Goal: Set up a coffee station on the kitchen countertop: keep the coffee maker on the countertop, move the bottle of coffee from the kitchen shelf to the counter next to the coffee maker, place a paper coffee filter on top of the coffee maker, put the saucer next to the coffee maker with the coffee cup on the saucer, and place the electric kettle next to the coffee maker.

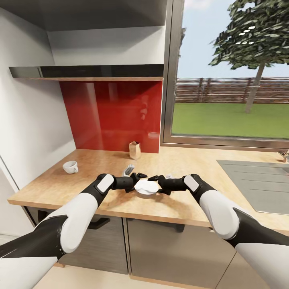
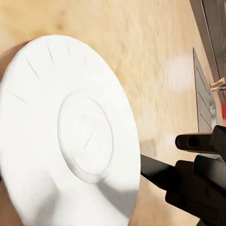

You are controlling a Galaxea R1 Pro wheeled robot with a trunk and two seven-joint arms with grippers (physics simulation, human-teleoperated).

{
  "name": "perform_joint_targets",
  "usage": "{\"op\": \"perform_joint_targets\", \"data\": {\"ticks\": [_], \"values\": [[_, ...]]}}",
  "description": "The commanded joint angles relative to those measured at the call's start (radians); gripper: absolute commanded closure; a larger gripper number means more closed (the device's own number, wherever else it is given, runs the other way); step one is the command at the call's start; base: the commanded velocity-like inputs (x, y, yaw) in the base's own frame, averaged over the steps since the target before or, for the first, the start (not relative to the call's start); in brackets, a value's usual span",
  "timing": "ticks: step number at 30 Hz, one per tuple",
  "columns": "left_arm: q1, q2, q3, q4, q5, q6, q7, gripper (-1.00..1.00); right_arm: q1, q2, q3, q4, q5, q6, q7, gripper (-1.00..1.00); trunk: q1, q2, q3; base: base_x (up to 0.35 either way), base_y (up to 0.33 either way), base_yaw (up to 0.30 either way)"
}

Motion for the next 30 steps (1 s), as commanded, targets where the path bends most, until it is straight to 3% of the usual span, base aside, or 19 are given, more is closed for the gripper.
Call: {"op": "perform_joint_targets", "data": {"ticks": [1, 30], "values": [[-0.001, -0.001, 0.008, -0.001, -0.005, 0.006, -0.002, -1.0, 0.0, 0.0, 0.012, -0.001, 0.005, 0.005, -0.007, -1.0, 0.0, -0.001, -0.001, 0.0, 0.0, 0.0], [-0.001, -0.015, 0.011, 0.0, -0.005, 0.008, -0.008, -1.0, 0.0, 0.001, 0.014, -0.001, 0.005, -0.019, -0.002, -1.0, 0.0, -0.001, -0.001, 0.0, 0.0, 0.0]]}}
